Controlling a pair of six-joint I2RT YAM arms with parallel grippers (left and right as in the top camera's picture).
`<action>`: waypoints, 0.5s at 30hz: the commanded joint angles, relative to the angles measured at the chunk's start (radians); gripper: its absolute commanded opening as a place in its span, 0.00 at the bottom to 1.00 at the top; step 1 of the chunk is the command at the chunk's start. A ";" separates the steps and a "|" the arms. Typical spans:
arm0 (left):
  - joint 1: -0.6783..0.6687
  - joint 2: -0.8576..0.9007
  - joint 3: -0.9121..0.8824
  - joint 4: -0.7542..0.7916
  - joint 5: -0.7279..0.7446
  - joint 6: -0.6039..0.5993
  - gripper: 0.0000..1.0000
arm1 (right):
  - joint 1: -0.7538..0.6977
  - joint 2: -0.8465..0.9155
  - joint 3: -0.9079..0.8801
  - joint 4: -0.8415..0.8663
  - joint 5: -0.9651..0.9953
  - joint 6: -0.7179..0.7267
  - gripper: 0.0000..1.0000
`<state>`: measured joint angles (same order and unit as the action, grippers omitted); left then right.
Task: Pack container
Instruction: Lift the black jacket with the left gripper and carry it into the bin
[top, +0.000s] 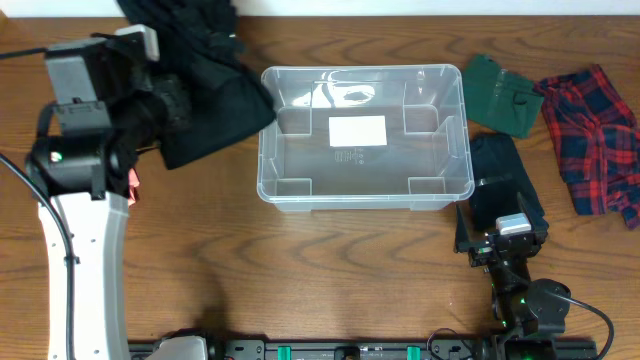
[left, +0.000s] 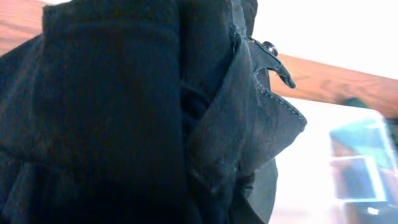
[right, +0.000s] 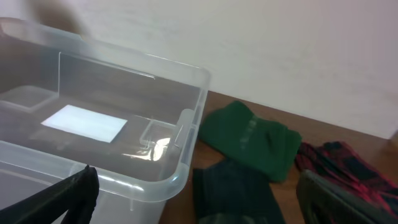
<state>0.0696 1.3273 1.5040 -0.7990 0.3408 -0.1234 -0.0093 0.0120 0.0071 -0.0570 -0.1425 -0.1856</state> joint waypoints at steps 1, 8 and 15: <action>-0.055 -0.016 0.048 0.023 0.048 -0.113 0.06 | -0.012 -0.005 -0.002 -0.004 -0.004 -0.006 0.99; -0.153 0.064 0.046 -0.014 0.152 -0.114 0.06 | -0.012 -0.005 -0.002 -0.004 -0.004 -0.006 0.99; -0.229 0.162 0.045 -0.053 0.313 -0.021 0.06 | -0.012 -0.005 -0.002 -0.004 -0.004 -0.006 0.99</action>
<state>-0.1375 1.4925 1.5040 -0.8680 0.5365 -0.2024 -0.0093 0.0120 0.0071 -0.0570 -0.1425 -0.1856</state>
